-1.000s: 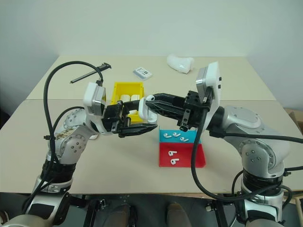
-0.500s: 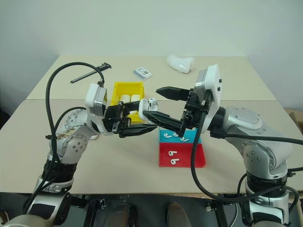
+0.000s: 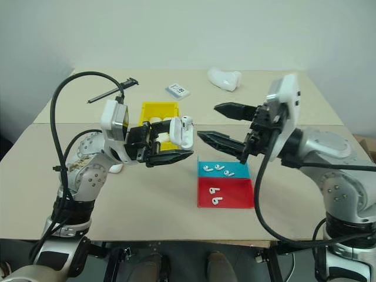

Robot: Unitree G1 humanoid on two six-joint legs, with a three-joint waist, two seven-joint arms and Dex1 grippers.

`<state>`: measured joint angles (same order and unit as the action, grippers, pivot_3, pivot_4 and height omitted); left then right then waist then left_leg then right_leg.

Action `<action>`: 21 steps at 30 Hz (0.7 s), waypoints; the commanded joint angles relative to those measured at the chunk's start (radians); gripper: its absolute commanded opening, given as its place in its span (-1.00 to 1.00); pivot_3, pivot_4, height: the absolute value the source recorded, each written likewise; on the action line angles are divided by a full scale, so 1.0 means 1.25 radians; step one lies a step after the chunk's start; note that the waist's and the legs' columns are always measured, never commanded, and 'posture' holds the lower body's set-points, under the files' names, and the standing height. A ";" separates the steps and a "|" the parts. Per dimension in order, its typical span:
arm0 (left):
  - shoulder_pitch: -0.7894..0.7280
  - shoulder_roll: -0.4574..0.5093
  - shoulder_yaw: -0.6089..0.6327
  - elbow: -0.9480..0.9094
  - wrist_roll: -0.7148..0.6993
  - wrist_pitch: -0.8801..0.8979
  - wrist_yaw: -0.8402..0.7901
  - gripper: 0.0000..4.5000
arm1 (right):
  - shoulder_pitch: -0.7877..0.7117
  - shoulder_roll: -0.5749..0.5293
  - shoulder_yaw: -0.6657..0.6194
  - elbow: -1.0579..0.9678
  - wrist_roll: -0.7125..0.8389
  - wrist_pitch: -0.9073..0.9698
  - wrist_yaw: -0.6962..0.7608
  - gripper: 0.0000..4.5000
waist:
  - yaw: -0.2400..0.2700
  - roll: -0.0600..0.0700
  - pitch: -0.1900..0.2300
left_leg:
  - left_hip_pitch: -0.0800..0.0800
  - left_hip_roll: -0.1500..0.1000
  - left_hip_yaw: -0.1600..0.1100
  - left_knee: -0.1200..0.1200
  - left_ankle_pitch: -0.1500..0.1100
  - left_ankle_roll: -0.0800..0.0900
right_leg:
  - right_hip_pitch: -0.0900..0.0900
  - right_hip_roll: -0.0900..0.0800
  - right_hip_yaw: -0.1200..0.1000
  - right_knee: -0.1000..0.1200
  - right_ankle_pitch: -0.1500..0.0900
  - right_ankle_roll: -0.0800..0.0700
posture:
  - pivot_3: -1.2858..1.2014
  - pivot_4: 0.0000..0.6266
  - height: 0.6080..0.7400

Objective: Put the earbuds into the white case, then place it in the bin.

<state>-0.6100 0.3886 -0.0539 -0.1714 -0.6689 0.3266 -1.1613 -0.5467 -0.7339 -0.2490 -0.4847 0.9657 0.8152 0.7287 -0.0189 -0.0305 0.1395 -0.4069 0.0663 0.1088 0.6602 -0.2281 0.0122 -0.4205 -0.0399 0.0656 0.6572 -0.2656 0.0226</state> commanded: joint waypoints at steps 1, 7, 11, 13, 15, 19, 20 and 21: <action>-0.019 -0.004 0.008 -0.002 -0.001 -0.021 -0.008 0.25 | -0.049 -0.016 0.005 0.015 0.003 -0.002 0.004 0.44 | -0.001 0.000 0.000 | 0.000 0.000 0.000 0.000 0.000 0.000 | 0.000 0.000 0.000 0.000 0.000 0.000 | 0.03 -0.52 1.00; -0.025 -0.007 0.006 0.004 0.002 -0.023 -0.014 0.25 | -0.109 -0.018 0.079 0.040 -0.042 0.025 -0.028 -0.52 | 0.002 0.000 0.000 | -0.001 0.000 0.000 0.000 0.000 0.000 | 0.000 0.000 0.000 0.000 0.000 0.000 | 0.03 -0.52 1.00; -0.023 -0.005 0.007 0.000 0.000 -0.019 -0.014 0.25 | -0.137 -0.023 0.099 0.044 -0.039 0.057 -0.040 -0.97 | 0.003 0.000 0.000 | -0.001 0.000 0.000 0.000 0.000 0.000 | -0.001 0.000 0.000 -0.001 0.000 0.000 | 0.03 -0.52 1.00; -0.022 -0.005 0.007 -0.001 -0.001 -0.018 -0.013 0.25 | -0.143 -0.024 0.103 0.042 -0.037 0.068 -0.041 -0.97 | 0.003 0.000 0.000 | -0.002 0.000 0.000 0.000 0.000 0.000 | -0.001 0.000 0.000 -0.001 0.000 0.000 | 0.03 -0.52 1.00; -0.020 -0.004 0.008 -0.003 -0.001 -0.016 -0.012 0.25 | -0.142 -0.026 0.101 0.033 -0.031 0.074 -0.039 -0.97 | 0.003 0.000 0.000 | -0.002 0.000 0.000 0.000 0.000 0.000 | -0.001 0.000 0.000 -0.001 0.000 0.000 | 0.03 -0.52 1.00; -0.019 -0.003 0.008 -0.004 -0.002 -0.015 -0.011 0.25 | -0.135 -0.030 0.087 0.013 -0.013 0.079 -0.036 -0.97 | 0.002 0.000 0.000 | -0.002 0.000 0.000 0.000 0.000 0.000 | -0.001 0.000 0.000 -0.001 0.000 0.000 | 0.03 -0.52 1.00; -0.019 -0.003 0.008 -0.004 -0.002 -0.014 -0.011 0.25 | -0.133 -0.031 0.084 0.010 -0.009 0.080 -0.036 -0.97 | 0.002 0.000 0.000 | -0.002 0.000 0.000 0.000 0.000 0.000 | -0.001 0.000 0.000 -0.001 0.000 0.000 | 0.03 -0.52 1.00; -0.019 -0.003 0.008 -0.004 -0.002 -0.014 -0.011 0.25 | -0.132 -0.032 0.082 0.007 -0.007 0.081 -0.037 -0.97 | 0.002 0.000 0.000 | -0.002 0.000 0.000 0.000 0.000 0.000 | -0.001 0.000 0.000 -0.001 0.000 0.000 | 0.03 -0.52 1.00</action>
<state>-0.6194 0.3836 -0.0553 -0.1566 -0.6676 0.3230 -1.1736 -0.7009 -0.7608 -0.1048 -0.4408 0.9288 0.9177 0.6783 -0.0158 -0.0303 0.1396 -0.4088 0.0665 0.1088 0.6602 -0.2283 0.0125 -0.4217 -0.0401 0.0653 0.6563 -0.2654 0.0230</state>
